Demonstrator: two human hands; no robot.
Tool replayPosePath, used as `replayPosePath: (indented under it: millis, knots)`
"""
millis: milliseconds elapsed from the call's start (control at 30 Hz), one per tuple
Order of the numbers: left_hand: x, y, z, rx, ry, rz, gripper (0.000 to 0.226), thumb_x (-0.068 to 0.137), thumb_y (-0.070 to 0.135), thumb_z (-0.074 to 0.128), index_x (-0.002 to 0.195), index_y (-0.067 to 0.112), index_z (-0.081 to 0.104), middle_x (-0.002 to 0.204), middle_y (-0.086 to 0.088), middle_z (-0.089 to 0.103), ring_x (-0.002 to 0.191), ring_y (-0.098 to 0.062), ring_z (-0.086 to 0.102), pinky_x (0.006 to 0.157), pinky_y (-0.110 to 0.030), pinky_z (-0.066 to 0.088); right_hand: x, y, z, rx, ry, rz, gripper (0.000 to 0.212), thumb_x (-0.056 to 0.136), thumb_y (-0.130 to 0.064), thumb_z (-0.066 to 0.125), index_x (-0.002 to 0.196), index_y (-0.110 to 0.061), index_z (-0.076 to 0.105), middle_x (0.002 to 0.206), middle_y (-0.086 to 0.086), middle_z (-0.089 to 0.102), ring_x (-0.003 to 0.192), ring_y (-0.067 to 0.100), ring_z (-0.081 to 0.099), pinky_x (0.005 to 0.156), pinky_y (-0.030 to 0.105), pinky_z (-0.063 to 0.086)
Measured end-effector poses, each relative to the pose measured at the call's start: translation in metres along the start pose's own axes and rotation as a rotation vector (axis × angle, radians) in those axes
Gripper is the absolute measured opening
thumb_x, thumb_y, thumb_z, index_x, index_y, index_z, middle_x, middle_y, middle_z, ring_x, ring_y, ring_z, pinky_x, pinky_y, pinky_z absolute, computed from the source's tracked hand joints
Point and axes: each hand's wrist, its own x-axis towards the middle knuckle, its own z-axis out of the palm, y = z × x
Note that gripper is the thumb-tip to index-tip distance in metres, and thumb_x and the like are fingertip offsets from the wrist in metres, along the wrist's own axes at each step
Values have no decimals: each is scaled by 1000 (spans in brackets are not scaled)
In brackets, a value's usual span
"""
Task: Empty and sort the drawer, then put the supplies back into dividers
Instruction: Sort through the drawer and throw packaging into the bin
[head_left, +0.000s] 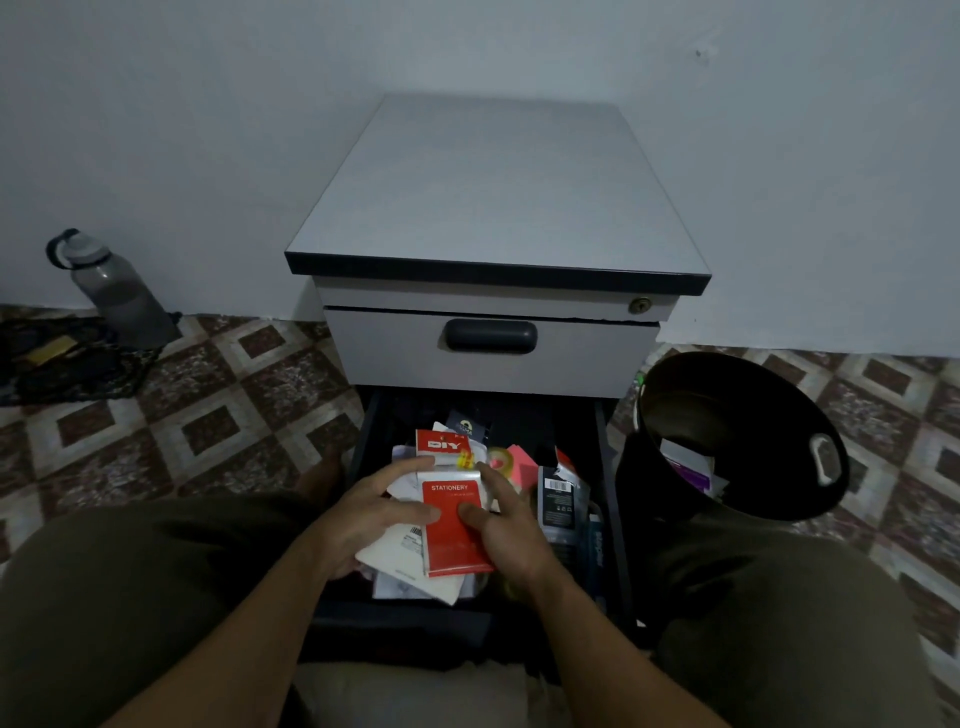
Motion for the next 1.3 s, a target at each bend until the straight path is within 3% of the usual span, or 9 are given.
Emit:
replayPosePath:
  millis: [133,267,533,667,767,900,1033,1167,1300]
  knots:
    - [-2,-1,5,-33,4,15,60,75,0,82,119,38,66,111,-9,73,94,-29,74,80,-50,61,1,-8,-4,113,12,-9,43,91,-7,61,124,-34,57,112,4,69,95,24,72,80,40,61]
    - [2,-1,18,-87,-10,35,57,74,0,81,116,36,69,113,-10,73,98,-31,73,86,-55,58,3,-9,-14,147,44,-28,40,84,-8,68,105,-42,64,105,5,74,93,27,73,85,50,59]
    - [11,1,29,-109,-45,46,69,56,21,94,118,40,68,116,-7,72,104,-34,71,90,-58,56,7,-8,-38,320,-2,-14,52,74,-3,80,117,-29,66,112,14,72,99,37,71,86,54,57]
    - [12,2,32,-153,-46,47,58,71,5,86,118,34,69,114,-10,73,98,-32,73,82,-50,60,11,-5,-39,322,10,-23,57,72,-5,83,120,-30,66,117,15,69,101,39,70,85,54,58]
    - [12,3,37,-185,-9,45,59,77,-5,78,124,28,65,115,-12,71,95,-33,74,76,-46,62,15,-7,-35,240,94,-78,63,62,-20,91,117,-39,67,128,14,58,104,36,68,79,48,61]
    - [14,5,36,-178,-23,44,59,76,-2,79,124,28,65,113,-11,73,95,-33,74,81,-50,61,15,-8,-46,281,11,-30,64,69,-10,88,124,-34,64,116,11,71,99,35,72,87,55,57]
    - [14,7,37,-114,-50,36,57,75,2,82,122,30,66,113,-9,73,95,-28,74,83,-47,61,18,-5,-51,344,-38,37,65,68,-4,85,124,-31,64,118,17,70,102,40,70,89,58,55]
    - [18,10,33,74,-32,26,56,75,17,85,120,43,64,113,0,72,92,-17,74,82,-37,61,19,-4,-51,326,-19,40,65,76,1,77,126,-38,61,119,14,69,103,37,69,82,49,59]
    - [25,10,26,221,-39,-8,63,61,43,89,115,57,60,112,6,73,97,-17,74,88,-43,60,22,-6,-56,240,-79,43,58,79,-3,74,126,-36,65,114,11,72,104,37,69,93,55,54]
